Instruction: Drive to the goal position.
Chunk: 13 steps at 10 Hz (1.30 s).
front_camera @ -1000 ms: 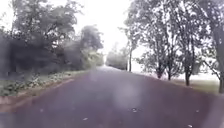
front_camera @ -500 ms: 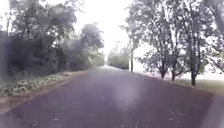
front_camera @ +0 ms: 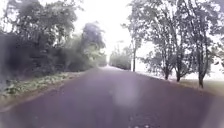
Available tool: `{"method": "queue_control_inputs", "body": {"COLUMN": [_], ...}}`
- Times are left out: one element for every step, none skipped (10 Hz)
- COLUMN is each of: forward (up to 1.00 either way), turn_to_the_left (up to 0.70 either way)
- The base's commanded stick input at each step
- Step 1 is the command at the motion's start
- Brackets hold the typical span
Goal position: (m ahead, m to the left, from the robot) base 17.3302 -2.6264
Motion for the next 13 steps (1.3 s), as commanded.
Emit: {"method": "queue_control_inputs", "body": {"forward": [1.00,1.00,1.00,1.00,1.00,1.00,1.00,1.00,1.00,1.00,1.00,1.00,1.00], "turn_to_the_left": [0.00,0.00,0.00,0.00,0.00,0.00,0.00,0.00,0.00,0.00,0.00,0.00,0.00]}}
